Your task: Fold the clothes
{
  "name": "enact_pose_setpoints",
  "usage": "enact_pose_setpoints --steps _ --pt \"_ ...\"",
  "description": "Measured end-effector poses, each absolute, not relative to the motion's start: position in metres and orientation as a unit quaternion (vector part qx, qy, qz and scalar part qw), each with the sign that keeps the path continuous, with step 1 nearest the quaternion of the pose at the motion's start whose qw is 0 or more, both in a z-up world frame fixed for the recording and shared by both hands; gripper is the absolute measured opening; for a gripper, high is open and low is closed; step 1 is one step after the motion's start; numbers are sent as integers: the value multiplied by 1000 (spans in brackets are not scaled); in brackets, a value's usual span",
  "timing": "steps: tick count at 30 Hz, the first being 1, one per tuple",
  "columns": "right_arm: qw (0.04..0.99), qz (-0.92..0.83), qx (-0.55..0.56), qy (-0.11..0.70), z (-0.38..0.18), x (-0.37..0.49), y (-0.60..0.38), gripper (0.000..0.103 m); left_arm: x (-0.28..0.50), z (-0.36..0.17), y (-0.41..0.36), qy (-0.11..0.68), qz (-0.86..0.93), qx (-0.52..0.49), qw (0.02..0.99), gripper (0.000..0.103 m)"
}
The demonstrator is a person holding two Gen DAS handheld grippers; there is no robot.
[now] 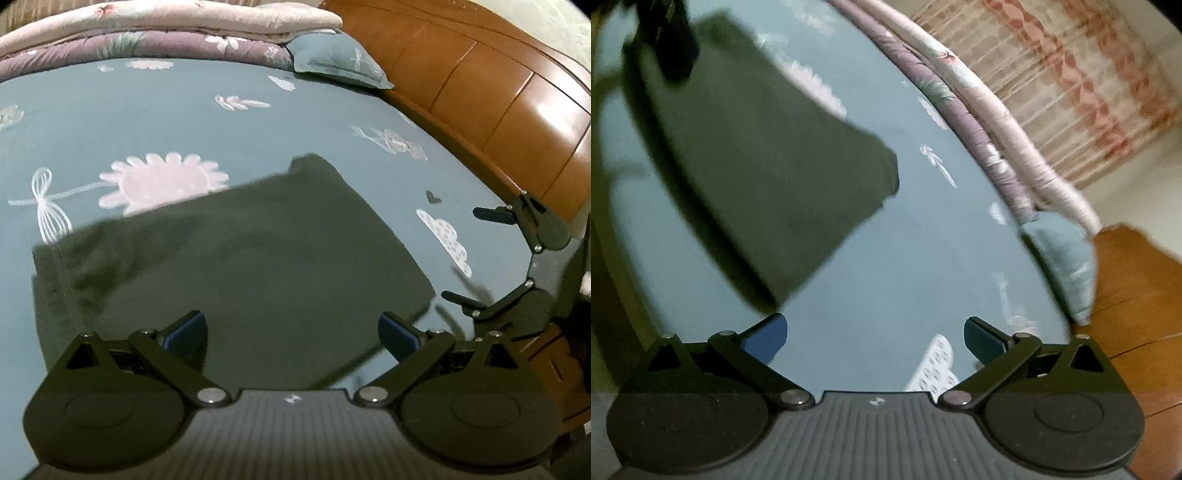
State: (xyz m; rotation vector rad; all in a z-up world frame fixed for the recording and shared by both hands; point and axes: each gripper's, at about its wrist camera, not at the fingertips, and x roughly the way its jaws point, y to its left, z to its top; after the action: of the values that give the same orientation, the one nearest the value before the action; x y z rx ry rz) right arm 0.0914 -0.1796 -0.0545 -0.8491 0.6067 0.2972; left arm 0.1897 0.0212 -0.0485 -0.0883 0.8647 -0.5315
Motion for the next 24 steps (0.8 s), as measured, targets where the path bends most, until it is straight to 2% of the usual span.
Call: enact_pose_setpoints --steps 5,10,18,24 --pt "890 231 -269 287 -16 141 -166 103 215 -40 34 420 -227 -61 877 99" --pt "881 313 -161 317 -21 211 -144 103 234 -37 51 427 -205 -84 877 99" --pt "861 332 -111 368 -64 269 -139 103 261 -65 79 449 -203 -131 860 100" --pt "870 308 -75 377 -36 263 -142 103 255 -49 83 427 -221 -145 865 100"
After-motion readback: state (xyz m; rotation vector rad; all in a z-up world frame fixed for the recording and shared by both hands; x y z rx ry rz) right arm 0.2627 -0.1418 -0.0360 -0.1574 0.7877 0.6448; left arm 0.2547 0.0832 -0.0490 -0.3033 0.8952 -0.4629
